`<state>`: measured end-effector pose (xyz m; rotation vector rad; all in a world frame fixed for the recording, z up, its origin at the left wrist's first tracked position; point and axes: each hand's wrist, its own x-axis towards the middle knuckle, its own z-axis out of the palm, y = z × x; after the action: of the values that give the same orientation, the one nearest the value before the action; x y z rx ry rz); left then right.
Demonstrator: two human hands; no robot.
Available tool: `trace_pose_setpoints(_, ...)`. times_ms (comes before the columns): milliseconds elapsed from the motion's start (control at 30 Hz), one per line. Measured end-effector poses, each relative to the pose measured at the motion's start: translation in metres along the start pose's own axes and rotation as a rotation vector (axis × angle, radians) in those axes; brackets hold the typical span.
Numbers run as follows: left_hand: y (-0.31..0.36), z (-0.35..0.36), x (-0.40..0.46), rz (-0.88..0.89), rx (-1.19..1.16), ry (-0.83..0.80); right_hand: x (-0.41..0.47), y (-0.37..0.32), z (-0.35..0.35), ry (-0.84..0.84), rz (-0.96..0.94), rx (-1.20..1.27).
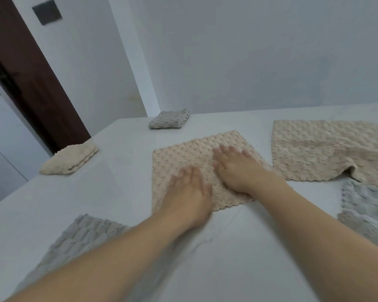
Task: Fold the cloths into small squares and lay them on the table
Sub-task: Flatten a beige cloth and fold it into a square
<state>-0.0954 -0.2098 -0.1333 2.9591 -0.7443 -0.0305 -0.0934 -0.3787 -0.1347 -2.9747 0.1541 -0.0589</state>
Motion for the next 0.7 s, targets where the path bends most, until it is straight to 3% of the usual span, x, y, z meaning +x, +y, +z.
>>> trace_pose_setpoints(67, 0.005, 0.008, -0.008, 0.013, -0.025, -0.035, 0.001, 0.009, 0.005, -0.048, 0.007, -0.021)
trace_pose_setpoints(233, -0.031, -0.017, 0.010, -0.133, 0.070, -0.154, -0.003, 0.037, -0.005, -0.068, 0.246, -0.012)
trace_pose_setpoints(400, -0.046, -0.049, 0.080, -0.029, -0.022, 0.016, 0.031, 0.013, -0.029, 0.085, 0.086, -0.049)
trace_pose_setpoints(533, -0.045, -0.020, 0.124, 0.002, -0.123, 0.009, 0.090, -0.012, -0.019, -0.028, -0.054, 0.029)
trace_pose_setpoints(600, -0.056, -0.007, 0.122, 0.018, -0.068, -0.054, 0.090, -0.002, -0.005, -0.085, -0.024, -0.026)
trace_pose_setpoints(700, -0.096, -0.004, 0.139, -0.161, -0.022, -0.050, 0.099, 0.027, -0.002, -0.047, 0.167, -0.088)
